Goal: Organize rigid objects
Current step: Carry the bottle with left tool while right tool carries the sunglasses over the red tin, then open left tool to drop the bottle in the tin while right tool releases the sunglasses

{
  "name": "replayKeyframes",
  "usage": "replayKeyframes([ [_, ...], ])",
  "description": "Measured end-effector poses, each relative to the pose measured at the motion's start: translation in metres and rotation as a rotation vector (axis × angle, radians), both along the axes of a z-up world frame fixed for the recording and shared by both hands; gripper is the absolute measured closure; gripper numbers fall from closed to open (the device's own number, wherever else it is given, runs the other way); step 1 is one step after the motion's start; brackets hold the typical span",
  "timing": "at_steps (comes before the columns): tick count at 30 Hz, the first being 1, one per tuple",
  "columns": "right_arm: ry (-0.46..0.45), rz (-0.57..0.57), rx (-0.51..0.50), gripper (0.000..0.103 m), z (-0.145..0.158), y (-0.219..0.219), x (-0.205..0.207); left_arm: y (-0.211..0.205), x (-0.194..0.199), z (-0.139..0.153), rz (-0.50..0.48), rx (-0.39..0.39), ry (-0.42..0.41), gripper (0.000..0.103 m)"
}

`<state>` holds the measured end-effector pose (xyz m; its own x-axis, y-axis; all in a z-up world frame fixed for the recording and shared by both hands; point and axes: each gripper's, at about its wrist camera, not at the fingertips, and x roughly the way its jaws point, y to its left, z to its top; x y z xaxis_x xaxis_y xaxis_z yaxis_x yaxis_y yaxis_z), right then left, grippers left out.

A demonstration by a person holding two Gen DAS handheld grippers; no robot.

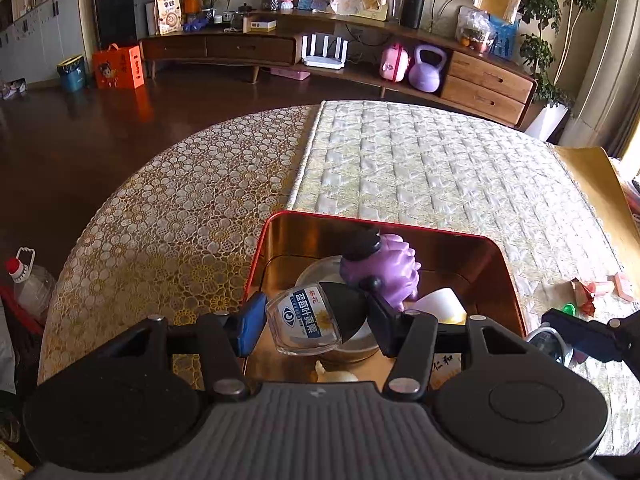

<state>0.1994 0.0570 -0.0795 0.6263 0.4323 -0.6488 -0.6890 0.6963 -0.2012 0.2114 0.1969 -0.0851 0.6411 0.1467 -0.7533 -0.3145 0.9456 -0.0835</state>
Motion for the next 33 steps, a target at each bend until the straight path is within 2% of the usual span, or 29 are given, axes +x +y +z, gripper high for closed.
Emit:
replayKeyframes([
  [8,-0.011,0.035,-0.024,0.046,-0.010,0.010,-0.002,-0.010,0.009,-0.011,-0.045,0.017,0.005,0.049],
  [14,-0.005,0.049,-0.030,0.046,-0.015,0.012,-0.005,-0.007,0.009,-0.022,-0.033,0.002,0.024,0.049],
  [18,-0.010,0.046,-0.009,0.036,-0.014,0.008,-0.006,-0.008,0.006,-0.022,-0.038,0.006,0.020,0.049],
  [27,-0.003,0.026,0.035,0.032,-0.006,-0.008,-0.013,-0.011,0.002,-0.022,-0.047,0.015,0.026,0.048],
  [31,0.010,0.012,0.062,0.028,0.001,-0.018,-0.016,-0.009,-0.001,-0.021,-0.045,0.010,0.027,0.042],
  [33,0.023,0.005,0.076,0.028,0.004,-0.023,-0.016,-0.010,-0.003,-0.020,-0.042,0.014,0.027,0.042],
])
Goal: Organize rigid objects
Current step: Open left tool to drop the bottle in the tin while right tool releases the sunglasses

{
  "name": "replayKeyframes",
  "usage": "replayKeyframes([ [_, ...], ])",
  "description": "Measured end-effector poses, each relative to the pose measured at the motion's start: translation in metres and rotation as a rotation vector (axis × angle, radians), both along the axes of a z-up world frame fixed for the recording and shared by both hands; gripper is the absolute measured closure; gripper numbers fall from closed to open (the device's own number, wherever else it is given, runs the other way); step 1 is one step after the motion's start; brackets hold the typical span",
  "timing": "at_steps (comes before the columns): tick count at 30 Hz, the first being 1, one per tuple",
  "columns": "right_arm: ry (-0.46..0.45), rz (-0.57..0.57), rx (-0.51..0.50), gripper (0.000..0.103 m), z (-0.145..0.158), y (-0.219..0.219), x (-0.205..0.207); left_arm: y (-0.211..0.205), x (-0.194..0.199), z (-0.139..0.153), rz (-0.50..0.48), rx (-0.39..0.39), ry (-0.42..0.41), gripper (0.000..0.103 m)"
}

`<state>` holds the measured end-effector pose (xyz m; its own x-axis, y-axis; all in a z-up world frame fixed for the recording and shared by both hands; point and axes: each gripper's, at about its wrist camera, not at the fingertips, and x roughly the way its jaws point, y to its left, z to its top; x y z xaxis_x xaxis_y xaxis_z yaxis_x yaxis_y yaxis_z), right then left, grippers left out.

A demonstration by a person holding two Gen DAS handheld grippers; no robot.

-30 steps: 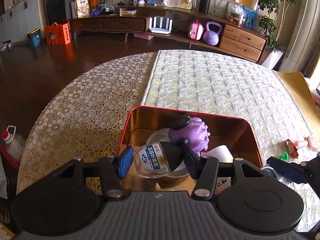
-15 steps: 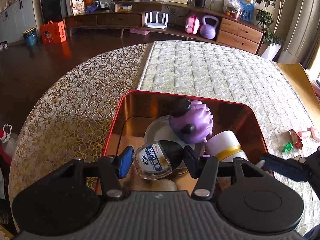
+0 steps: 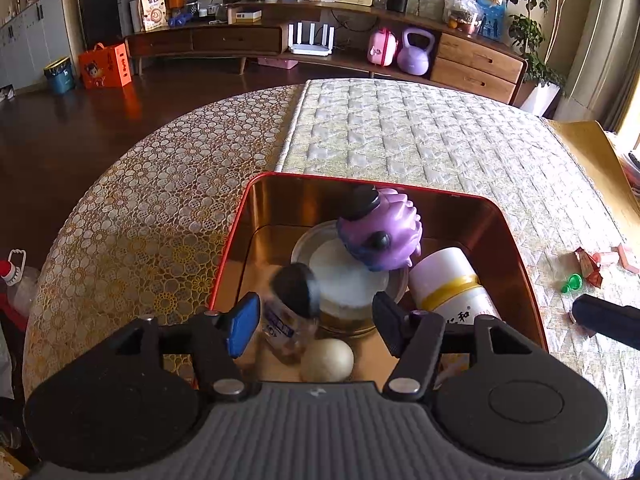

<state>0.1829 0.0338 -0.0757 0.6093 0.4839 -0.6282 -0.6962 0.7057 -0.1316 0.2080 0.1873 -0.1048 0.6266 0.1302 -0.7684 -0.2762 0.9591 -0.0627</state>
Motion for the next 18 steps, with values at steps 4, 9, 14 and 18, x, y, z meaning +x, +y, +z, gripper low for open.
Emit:
replayKeyframes([
  [4,0.028,-0.018,0.031,0.028,0.007,-0.011,-0.001,-0.001,-0.006,0.004,0.006,-0.006,-0.001,0.042],
  [9,0.055,-0.038,0.071,0.027,0.015,-0.026,-0.005,-0.005,-0.016,0.012,0.002,-0.003,-0.015,0.040],
  [14,0.075,-0.059,0.115,0.024,0.024,-0.044,-0.010,-0.014,-0.028,0.024,-0.012,0.009,-0.040,0.035],
  [18,0.087,-0.077,0.154,0.021,0.030,-0.060,-0.015,-0.024,-0.037,0.036,-0.031,0.012,-0.063,0.035],
])
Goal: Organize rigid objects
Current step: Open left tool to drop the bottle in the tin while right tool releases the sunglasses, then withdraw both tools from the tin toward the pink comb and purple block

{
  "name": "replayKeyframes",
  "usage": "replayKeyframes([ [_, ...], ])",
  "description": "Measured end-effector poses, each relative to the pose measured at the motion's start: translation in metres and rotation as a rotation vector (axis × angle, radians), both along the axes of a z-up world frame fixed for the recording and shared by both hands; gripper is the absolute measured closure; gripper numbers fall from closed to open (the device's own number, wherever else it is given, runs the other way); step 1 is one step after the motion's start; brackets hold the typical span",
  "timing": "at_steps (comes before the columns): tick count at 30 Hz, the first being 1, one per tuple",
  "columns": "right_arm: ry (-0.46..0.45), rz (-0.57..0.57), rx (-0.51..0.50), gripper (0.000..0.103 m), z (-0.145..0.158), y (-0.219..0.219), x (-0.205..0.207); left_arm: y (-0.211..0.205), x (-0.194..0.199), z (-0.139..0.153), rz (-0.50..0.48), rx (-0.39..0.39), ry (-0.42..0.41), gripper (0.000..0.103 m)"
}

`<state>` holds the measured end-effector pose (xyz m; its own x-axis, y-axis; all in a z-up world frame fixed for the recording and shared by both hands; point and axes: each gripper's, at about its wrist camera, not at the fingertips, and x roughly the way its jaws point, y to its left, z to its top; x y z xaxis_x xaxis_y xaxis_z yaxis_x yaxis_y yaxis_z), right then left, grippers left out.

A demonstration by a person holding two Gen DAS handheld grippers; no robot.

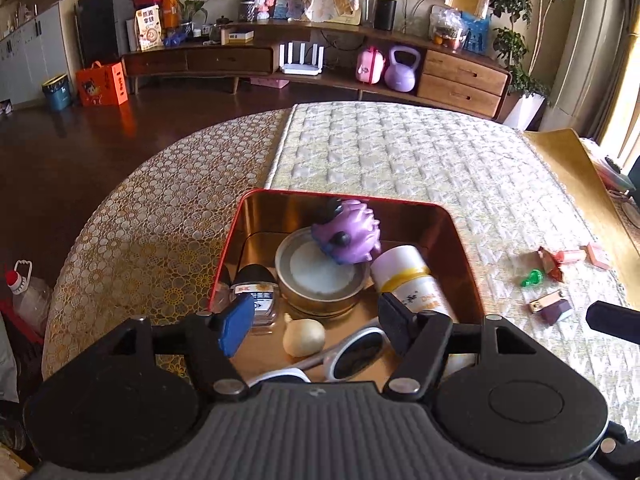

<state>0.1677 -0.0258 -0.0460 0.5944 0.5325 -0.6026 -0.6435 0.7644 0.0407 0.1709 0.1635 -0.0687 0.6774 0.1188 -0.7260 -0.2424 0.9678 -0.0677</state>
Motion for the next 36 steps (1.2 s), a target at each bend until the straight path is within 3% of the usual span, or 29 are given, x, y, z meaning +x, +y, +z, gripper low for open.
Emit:
replayKeyframes([
  [15,0.000,-0.132,0.085,0.002,0.005,-0.074,-0.014,-0.070,-0.022,0.026,-0.116,0.007,-0.068,0.033],
  [17,0.010,-0.164,0.088,0.001,0.003,-0.083,-0.012,-0.079,-0.023,0.027,-0.123,0.005,-0.076,0.024],
  [30,0.051,-0.367,0.130,0.000,-0.011,-0.160,0.008,-0.144,-0.017,0.022,-0.201,0.027,-0.109,0.021],
  [36,0.040,-0.424,0.114,0.000,-0.014,-0.190,0.024,-0.171,-0.005,0.013,-0.248,0.009,-0.083,0.021],
])
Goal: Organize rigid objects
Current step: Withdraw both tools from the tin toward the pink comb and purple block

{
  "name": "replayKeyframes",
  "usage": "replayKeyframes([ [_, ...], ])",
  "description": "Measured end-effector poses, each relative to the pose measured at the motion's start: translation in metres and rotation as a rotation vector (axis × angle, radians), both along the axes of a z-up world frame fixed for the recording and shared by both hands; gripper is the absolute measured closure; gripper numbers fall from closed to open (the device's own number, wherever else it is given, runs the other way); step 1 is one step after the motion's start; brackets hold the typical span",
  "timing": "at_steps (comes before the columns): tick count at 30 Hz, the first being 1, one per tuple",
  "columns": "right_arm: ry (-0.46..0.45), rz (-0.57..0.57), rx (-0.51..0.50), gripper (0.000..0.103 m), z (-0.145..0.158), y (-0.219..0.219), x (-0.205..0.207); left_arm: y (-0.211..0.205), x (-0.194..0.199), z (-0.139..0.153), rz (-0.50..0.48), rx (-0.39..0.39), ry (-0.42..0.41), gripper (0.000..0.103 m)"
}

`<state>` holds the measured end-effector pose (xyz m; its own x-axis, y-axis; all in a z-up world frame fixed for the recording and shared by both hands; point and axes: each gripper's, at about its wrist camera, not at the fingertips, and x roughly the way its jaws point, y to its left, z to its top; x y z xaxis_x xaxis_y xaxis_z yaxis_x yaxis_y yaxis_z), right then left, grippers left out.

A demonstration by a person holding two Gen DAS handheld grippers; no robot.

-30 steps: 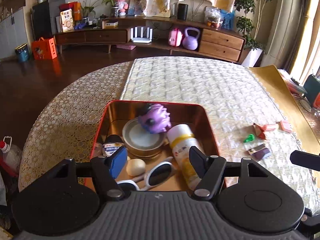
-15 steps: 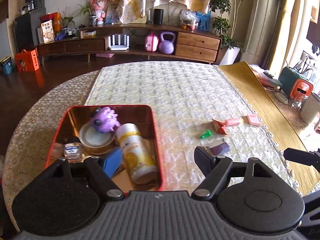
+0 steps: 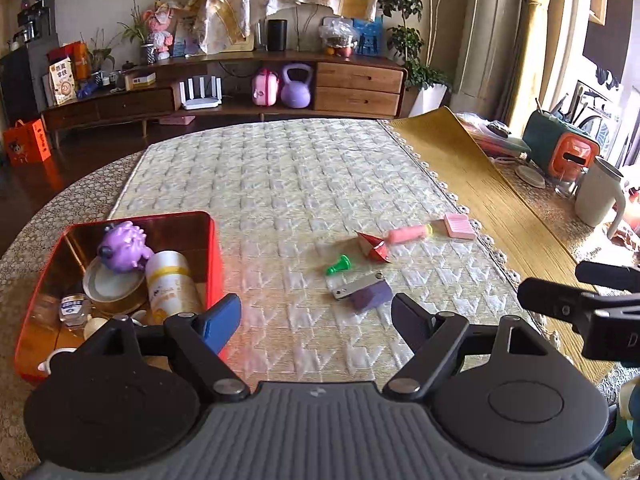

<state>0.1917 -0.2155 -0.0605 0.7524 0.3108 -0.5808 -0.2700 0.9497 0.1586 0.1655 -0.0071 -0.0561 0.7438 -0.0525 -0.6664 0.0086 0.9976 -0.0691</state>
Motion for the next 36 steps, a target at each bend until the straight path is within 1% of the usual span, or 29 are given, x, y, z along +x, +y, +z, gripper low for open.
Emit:
replayKeyframes([
  [5,-0.008,0.008,-0.036,0.000,-0.003,-0.016,0.020,-0.020,0.010,-0.011,-0.050,-0.002,0.018,0.021],
  [11,0.003,0.106,-0.082,0.000,-0.012,-0.030,0.055,-0.034,0.027,-0.026,-0.072,0.007,0.056,0.021],
  [14,0.014,0.153,-0.120,0.000,-0.018,-0.033,0.076,-0.037,0.037,-0.034,-0.060,0.006,0.076,0.021],
  [17,0.008,0.171,-0.158,0.000,-0.024,-0.037,0.095,-0.040,0.048,-0.042,-0.046,-0.001,0.094,0.021],
  [21,0.021,0.185,-0.164,0.000,-0.035,-0.041,0.118,-0.043,0.059,-0.052,-0.026,-0.013,0.119,0.021],
  [24,0.018,0.219,-0.161,0.001,-0.041,-0.041,0.131,-0.045,0.068,-0.059,-0.008,-0.026,0.139,0.021],
  [27,0.010,0.282,-0.153,0.001,-0.046,-0.041,0.146,-0.049,0.075,-0.064,0.006,-0.026,0.149,0.021],
  [30,0.008,0.342,-0.178,0.003,-0.051,-0.037,0.160,-0.050,0.082,-0.068,0.029,-0.036,0.156,0.021],
  [34,0.021,0.418,-0.195,0.003,-0.059,-0.034,0.178,-0.048,0.089,-0.075,0.064,-0.074,0.177,0.021],
  [35,0.025,0.435,-0.199,0.004,-0.060,-0.033,0.182,-0.048,0.091,-0.077,0.066,-0.082,0.182,0.021],
  [36,0.029,0.456,-0.198,0.007,-0.062,-0.033,0.186,-0.048,0.092,-0.078,0.070,-0.090,0.184,0.021],
])
